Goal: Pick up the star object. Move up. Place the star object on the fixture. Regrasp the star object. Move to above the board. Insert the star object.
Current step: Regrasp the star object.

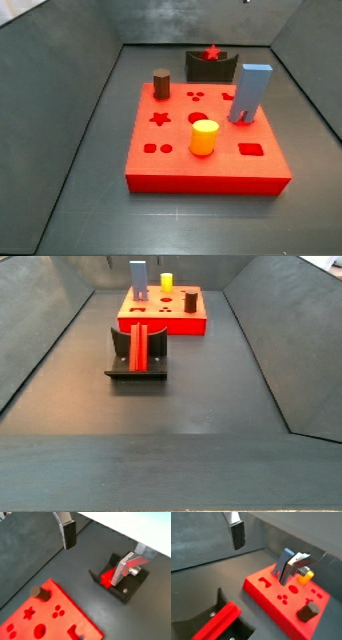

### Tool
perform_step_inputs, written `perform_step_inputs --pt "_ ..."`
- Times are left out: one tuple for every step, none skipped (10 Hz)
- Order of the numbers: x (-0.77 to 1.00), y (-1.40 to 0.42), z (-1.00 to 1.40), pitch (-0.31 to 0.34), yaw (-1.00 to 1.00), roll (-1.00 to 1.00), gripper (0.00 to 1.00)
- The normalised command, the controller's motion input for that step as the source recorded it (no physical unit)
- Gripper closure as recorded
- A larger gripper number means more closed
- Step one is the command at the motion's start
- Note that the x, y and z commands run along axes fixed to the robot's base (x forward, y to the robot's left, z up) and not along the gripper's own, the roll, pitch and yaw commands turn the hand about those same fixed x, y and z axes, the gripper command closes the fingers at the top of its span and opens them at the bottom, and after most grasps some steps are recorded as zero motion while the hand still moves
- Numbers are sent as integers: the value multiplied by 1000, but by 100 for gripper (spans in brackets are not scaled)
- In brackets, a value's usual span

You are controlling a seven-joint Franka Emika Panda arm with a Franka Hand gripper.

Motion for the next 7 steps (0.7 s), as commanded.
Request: perform_step_inputs --pt "-19 -43 30 41 11 1000 0" --pt "-18 -38 15 36 11 1000 0" --pt "-22 -25 19 31 13 1000 0" --pt "-16 -23 17 26 14 1000 0" --pt "-12 -23 10 23 14 1000 0" --pt "-8 -22 5 21 16 1000 0" --pt "-10 -20 4 24 18 1000 0"
